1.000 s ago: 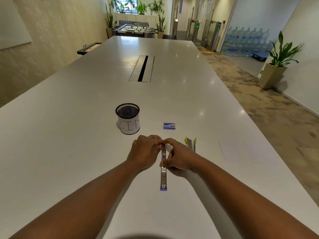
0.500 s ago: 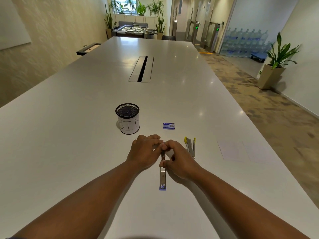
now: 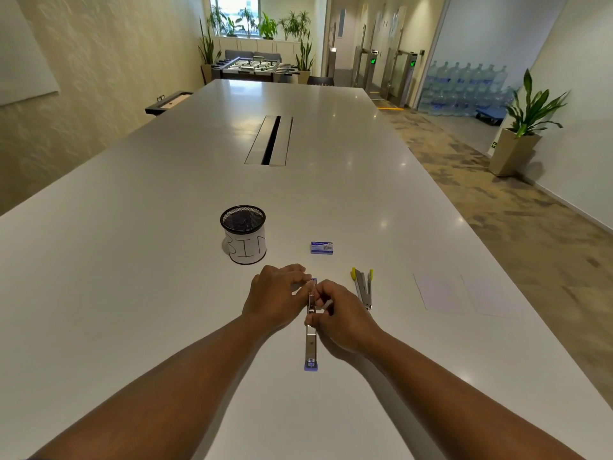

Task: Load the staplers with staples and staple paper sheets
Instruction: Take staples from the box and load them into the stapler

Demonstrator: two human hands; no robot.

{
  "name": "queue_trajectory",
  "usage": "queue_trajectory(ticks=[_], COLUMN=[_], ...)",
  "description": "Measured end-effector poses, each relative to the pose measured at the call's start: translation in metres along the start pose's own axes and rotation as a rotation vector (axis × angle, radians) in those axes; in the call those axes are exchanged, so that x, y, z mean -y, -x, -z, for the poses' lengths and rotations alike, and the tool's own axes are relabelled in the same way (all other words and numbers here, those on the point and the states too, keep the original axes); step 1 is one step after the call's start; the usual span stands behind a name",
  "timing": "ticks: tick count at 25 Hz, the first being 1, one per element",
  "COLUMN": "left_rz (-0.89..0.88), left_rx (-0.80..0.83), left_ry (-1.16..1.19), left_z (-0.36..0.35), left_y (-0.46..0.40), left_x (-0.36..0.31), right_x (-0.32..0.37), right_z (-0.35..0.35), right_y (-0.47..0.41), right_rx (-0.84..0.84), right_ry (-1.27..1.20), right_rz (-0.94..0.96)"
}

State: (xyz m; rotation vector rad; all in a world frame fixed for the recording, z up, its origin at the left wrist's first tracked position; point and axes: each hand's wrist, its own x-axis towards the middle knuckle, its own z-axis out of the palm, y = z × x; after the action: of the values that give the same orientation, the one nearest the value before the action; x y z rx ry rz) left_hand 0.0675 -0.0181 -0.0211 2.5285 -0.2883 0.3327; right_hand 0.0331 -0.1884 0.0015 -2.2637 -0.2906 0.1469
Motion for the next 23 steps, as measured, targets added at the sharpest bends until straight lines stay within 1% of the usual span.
queue_trajectory(ticks=[6, 8, 10, 13, 15, 17, 19, 21, 23], left_rz=[-0.015, 0.014, 0.077, 0.128, 0.132, 0.152, 0.164, 0.164, 0.15], left_rx=[0.019, 0.019, 0.007, 0.0, 0.029, 0.059, 0.077, 0.084, 0.084], left_ry=[0.002, 0.043, 0.133, 0.209, 0.292, 0.328, 0.296, 0.257, 0.213], left_z=[-0.001, -0.002, -0.004, -0.007, -0.011, -0.014, -0.02, -0.025, -0.03], left_y=[0.0, -0.003, -0.01, -0.027, -0.041, -0.056, -0.073, -0.085, -0.095], left_x=[0.003, 0.005, 0.006, 0.005, 0.006, 0.008, 0.011, 0.013, 0.016], right_x=[-0.001, 0.002, 0.006, 0.011, 0.007, -0.003, -0.014, -0.027, -0.037], right_z=[0.006, 0.014, 0.025, 0.042, 0.052, 0.061, 0.07, 0.076, 0.077], right_y=[-0.001, -0.008, -0.018, -0.037, -0.056, -0.078, -0.103, -0.125, -0.141], right_rx=[0.012, -0.016, -0.076, -0.126, -0.172, -0.216, -0.191, -0.105, -0.027], right_ry=[-0.038, -0.022, 0.1, 0.362, 0.464, 0.504, 0.482, 0.405, 0.272], right_rz=[-0.021, -0.002, 0.042, 0.113, 0.115, 0.064, -0.047, -0.142, -0.153])
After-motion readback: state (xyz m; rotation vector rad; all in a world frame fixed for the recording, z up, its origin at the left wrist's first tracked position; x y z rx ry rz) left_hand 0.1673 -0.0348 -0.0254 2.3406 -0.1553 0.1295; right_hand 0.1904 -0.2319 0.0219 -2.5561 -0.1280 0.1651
